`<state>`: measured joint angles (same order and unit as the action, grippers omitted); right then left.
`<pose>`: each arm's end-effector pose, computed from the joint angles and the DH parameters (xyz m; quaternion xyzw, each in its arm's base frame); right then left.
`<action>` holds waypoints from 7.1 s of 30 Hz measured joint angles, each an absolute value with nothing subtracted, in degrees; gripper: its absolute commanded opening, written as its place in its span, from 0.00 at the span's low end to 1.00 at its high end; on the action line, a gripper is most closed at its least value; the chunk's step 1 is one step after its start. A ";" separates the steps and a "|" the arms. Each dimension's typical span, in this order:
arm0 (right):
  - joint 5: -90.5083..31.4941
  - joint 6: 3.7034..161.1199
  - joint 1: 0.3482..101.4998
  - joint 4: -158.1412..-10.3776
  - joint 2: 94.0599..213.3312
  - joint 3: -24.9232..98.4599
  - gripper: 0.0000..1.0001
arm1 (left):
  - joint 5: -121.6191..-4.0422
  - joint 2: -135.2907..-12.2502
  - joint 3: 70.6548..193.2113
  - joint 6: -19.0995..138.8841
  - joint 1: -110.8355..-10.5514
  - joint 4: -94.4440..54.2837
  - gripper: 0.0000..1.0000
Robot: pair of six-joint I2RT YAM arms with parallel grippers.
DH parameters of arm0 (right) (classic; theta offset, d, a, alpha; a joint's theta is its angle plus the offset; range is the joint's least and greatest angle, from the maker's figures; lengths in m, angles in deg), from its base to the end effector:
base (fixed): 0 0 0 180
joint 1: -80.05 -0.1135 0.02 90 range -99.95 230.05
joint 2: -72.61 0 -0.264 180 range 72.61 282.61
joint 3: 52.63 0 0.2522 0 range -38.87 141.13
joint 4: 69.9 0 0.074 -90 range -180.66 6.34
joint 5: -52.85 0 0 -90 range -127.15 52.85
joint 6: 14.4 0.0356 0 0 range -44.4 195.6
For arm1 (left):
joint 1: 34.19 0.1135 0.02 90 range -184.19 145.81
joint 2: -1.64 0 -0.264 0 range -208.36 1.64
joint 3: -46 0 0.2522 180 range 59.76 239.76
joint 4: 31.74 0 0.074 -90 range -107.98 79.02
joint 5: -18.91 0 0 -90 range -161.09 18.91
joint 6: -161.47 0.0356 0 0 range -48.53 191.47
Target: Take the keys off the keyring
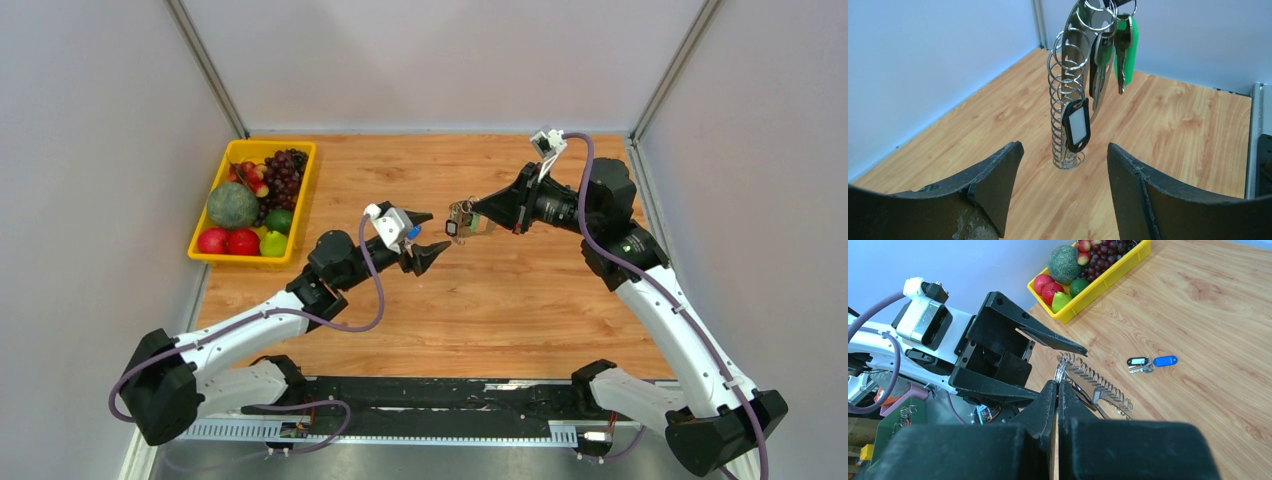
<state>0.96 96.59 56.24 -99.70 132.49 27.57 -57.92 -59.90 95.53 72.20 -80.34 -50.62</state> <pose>0.1967 0.1108 0.4126 -0.2287 0.7159 0.4631 0.4698 0.1665 -0.1850 0.3061 0.3409 0.5706 -0.3571 0.6563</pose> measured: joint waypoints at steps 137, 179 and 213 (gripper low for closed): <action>2.88 79.21 35.91 -67.46 131.18 -0.10 0.69 | -53.36 -80.16 155.68 70.41 -84.63 52.96 0.00; 3.84 77.97 34.01 -68.70 130.11 2.13 0.00 | -57.94 -76.82 155.73 70.28 -86.99 52.15 0.00; 5.33 78.36 34.01 -70.63 123.79 -0.39 0.00 | -55.50 -74.00 149.48 71.96 -87.40 43.04 0.00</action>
<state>5.33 78.36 34.01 -70.63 123.79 -0.39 -55.50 -74.00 149.48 71.96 -87.40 43.04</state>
